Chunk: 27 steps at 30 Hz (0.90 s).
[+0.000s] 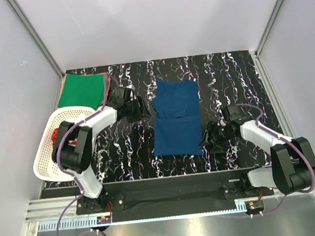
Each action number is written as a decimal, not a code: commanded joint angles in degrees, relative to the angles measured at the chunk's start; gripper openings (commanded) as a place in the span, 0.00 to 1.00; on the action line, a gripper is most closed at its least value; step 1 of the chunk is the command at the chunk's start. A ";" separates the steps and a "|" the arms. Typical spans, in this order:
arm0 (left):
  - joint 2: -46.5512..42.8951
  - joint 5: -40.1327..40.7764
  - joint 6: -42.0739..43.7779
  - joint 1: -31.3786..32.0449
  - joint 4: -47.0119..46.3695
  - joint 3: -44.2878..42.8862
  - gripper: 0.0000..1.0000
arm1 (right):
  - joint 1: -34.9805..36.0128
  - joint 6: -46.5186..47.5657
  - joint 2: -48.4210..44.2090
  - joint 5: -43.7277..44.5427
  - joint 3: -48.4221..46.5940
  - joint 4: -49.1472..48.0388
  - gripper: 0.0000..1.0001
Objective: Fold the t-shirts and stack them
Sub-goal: Fold the tshirt
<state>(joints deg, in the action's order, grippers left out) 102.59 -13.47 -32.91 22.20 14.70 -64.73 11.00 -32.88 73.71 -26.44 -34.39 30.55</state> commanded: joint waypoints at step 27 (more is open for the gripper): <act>-18.74 -1.65 -15.25 13.05 -14.79 36.07 0.64 | 5.52 -10.27 -3.48 3.32 10.05 -12.44 0.00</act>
<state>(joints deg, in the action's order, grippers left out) 82.96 -19.27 -46.35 34.57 -2.39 -31.75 16.12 -42.65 72.69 -25.45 -24.71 16.91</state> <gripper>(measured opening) 0.636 0.043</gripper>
